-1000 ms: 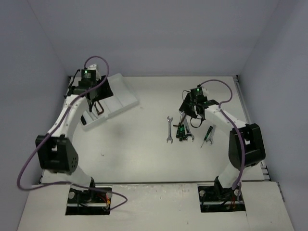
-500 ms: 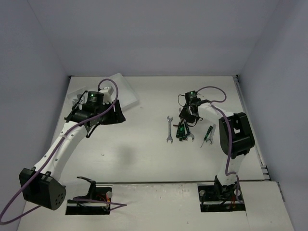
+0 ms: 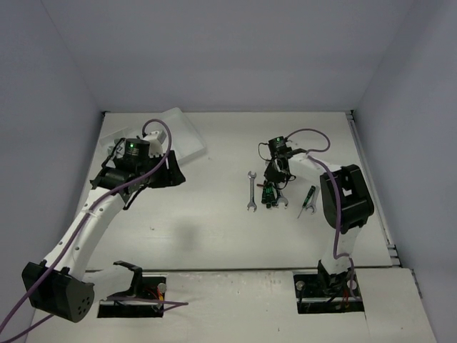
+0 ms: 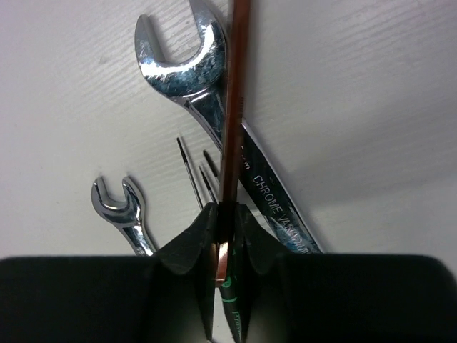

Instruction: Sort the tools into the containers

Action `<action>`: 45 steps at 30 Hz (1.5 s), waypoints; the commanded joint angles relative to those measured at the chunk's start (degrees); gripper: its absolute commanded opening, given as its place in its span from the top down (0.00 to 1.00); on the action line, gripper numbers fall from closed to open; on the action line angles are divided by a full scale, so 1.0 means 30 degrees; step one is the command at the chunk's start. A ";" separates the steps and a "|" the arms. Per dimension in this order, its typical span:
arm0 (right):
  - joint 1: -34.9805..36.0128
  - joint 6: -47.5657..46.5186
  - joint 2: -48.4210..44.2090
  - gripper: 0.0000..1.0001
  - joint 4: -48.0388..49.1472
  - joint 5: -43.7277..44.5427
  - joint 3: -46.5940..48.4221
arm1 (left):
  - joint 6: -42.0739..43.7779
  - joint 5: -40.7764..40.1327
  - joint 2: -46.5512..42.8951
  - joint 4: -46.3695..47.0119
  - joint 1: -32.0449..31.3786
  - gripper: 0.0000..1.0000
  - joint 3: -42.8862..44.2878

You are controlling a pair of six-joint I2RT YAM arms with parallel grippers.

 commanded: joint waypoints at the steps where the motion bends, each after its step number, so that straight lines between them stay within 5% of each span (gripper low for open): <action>1: 0.0098 -0.0274 -0.0785 1.00 -0.0237 0.1076 -0.0032 | -0.0164 0.0516 -0.0579 0.0386 -0.0176 0.48 0.0087; 13: 0.0880 -0.6256 -0.6153 1.00 -0.0237 0.1398 0.0885 | 0.0876 0.1785 -0.0138 0.0415 -0.0442 0.48 0.1175; 21: 0.2443 -1.0502 -0.9166 1.00 -0.0103 -0.3917 -0.0053 | 0.0702 0.3530 0.1653 0.0705 -0.1028 0.48 0.3396; 33: 0.4588 -0.9610 -1.1078 1.00 0.2504 -0.5917 -0.1797 | -0.5669 0.2464 0.5361 0.7622 -0.4264 0.48 0.5813; 45: 0.6102 -0.8463 -1.1364 1.00 0.4068 -0.5559 -0.2287 | -0.7024 -0.0275 0.8686 0.8082 -0.6431 0.49 0.7751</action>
